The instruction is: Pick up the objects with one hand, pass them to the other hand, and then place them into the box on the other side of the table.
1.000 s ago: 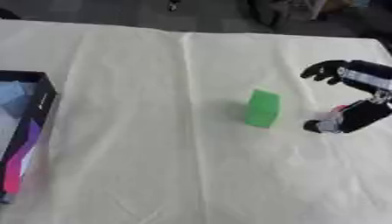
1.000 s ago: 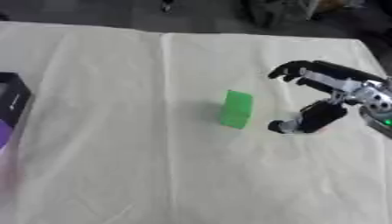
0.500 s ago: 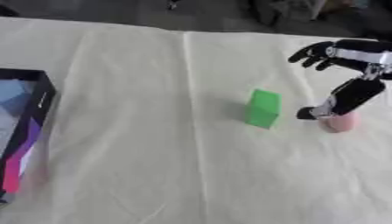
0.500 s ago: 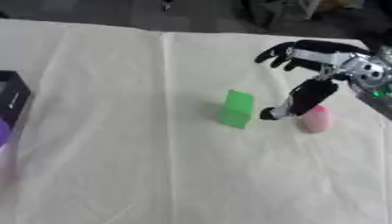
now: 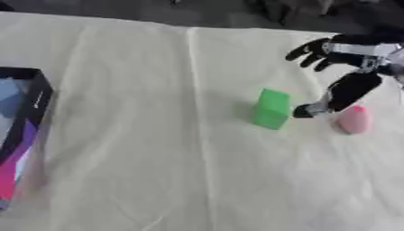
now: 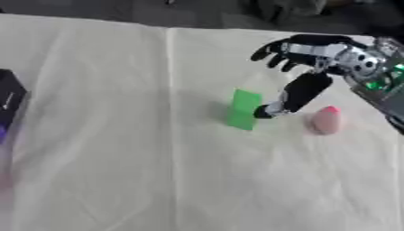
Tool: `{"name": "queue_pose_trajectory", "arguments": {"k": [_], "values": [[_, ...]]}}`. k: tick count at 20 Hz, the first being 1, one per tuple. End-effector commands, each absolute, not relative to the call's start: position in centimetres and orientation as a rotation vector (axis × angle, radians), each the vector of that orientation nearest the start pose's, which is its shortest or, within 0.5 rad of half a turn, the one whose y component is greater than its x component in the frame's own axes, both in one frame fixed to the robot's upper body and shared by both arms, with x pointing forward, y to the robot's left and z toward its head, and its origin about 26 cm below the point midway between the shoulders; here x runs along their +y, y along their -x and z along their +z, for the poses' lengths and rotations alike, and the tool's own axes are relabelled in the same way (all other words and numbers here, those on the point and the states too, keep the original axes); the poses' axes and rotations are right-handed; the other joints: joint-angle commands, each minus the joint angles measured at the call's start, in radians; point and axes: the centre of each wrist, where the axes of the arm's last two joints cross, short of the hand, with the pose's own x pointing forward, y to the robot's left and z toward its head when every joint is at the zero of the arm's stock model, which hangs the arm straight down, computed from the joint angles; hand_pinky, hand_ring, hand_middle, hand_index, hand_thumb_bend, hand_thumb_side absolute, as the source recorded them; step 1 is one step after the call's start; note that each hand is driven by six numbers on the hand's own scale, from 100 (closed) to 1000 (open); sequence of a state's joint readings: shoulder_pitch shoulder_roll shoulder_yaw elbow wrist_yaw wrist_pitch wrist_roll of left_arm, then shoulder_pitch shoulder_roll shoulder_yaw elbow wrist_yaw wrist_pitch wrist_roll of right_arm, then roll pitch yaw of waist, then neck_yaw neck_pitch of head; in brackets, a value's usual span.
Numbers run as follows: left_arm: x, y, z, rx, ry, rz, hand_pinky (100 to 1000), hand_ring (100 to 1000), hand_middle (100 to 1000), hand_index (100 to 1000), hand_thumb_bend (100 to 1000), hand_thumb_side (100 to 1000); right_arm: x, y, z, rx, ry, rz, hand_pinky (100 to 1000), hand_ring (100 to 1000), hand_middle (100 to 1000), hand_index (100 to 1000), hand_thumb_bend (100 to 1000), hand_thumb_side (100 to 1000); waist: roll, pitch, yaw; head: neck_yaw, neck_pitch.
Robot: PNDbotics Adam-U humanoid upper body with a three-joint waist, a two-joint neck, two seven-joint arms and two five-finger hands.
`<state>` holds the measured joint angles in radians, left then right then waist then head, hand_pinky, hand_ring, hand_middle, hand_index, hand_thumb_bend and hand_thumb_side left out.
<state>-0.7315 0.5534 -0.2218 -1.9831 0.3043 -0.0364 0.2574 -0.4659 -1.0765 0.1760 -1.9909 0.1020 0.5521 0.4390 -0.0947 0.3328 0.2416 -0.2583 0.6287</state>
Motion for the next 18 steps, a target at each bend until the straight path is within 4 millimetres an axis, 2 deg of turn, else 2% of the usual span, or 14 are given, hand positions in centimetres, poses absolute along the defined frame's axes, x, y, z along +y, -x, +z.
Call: {"name": "queue_pose_trajectory", "arguments": {"k": [1,10,18], "values": [[19.7,-30.3,32.3,-2.643,0.178,-0.425,906,1000,655,838,187,641,-30.2,-28.9,30.6,-1.386,0.747,1.163,872,909,944,920,542,234,0.000,-0.012,0.006,-0.011,-0.022],[19.3,-30.2,32.8,-2.660,0.186,-0.449,909,1000,657,840,178,652,-30.0,-29.1,29.4,-1.404,0.813,1.097,882,927,955,932,516,262,-0.009,0.016,0.036,-0.025,-0.048],[19.3,-30.2,32.9,-2.661,0.183,-0.455,910,1000,654,840,171,657,-30.0,-29.1,28.8,-1.412,0.810,1.081,884,929,958,933,519,248,-0.008,0.024,0.043,-0.032,-0.051]]}}
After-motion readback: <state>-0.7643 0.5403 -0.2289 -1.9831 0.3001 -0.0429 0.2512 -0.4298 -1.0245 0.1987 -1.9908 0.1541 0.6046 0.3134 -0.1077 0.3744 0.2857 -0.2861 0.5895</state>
